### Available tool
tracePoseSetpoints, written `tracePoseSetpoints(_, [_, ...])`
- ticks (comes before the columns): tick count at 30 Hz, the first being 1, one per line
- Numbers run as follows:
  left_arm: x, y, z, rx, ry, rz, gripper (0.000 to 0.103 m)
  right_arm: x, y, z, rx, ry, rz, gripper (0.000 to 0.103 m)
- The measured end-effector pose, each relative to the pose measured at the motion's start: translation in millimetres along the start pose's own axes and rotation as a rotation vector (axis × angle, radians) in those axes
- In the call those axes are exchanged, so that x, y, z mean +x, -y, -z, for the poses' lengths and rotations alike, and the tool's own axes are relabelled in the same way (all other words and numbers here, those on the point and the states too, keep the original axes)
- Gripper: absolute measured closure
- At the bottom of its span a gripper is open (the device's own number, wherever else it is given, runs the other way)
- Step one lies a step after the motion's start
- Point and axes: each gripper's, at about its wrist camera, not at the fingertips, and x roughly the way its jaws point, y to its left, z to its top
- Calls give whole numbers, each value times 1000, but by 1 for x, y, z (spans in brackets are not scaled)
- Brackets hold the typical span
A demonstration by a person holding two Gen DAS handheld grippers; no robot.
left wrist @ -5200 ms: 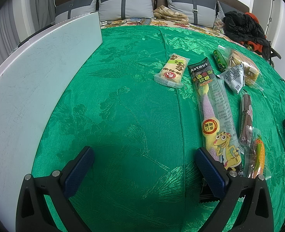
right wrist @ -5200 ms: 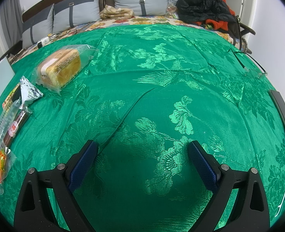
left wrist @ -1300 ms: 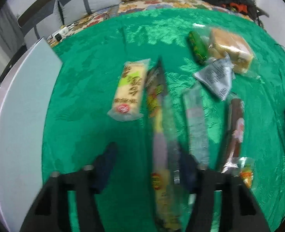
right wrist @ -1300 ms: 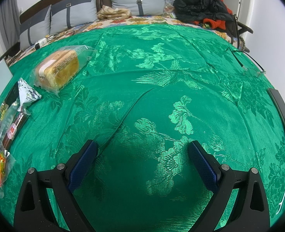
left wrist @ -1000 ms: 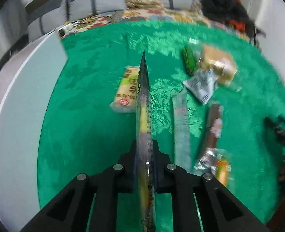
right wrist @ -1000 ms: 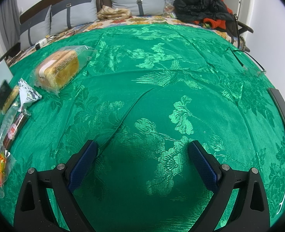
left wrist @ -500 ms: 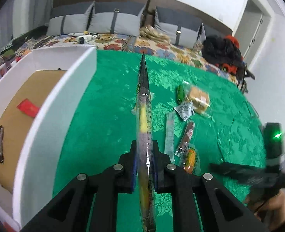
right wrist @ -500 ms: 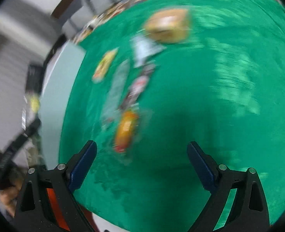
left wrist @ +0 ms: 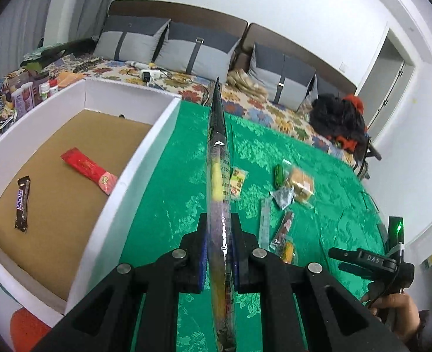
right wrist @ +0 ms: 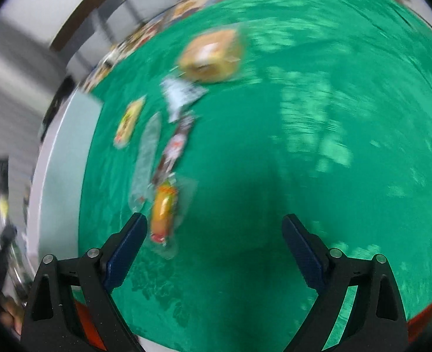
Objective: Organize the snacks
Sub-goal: 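Carry the candy pack toward the white box with left while right approaches corn candy pack, then close the right tool on the corn-shaped candy pack and lift it while left holds its pack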
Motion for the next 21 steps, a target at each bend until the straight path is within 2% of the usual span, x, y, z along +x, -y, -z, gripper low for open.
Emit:
tracePoseSetpoints(3, [-6, -4, 1, -3, 14, 3, 91, 2, 6, -2, 81, -39, -38, 8])
tracePoseSetpoints(6, [-9, -8, 4, -14, 17, 5, 91, 18, -28, 5, 22, -101, -55, 9])
tracePoseSetpoints(8, [-11, -9, 7, -22, 16, 5, 91, 31, -51, 8, -48, -119, -32, 9])
tracePoseSetpoints(10, [-12, -10, 8, -24, 16, 3, 91, 49, -76, 14, -114, -126, 37, 11])
tracePoseSetpoints(13, [-16, -8, 8, -24, 21, 0, 91, 71, -95, 12, -131, -96, 125, 14])
tracePoseSetpoints(14, [-18, -8, 9, -20, 22, -5, 91, 76, -99, 12, -143, -92, 142, 18])
tracePoseSetpoints(16, [-19, -8, 9, -10, 22, -14, 91, 89, -104, 15, -179, -107, 191, 54])
tracePoseSetpoints(17, [-20, -8, 9, 0, 23, -23, 91, 90, -101, 16, -178, -103, 197, 55])
tracePoseSetpoints(19, [-21, -8, 10, 9, 26, -32, 91, 86, -95, 18, -179, -78, 184, 75])
tracePoseSetpoints(20, [-22, -8, 11, 12, 26, -32, 91, 81, -89, 18, -171, -69, 156, 77])
tracePoseSetpoints(21, [-22, -8, 12, 13, 25, -31, 91, 76, -80, 18, -148, -67, 127, 87])
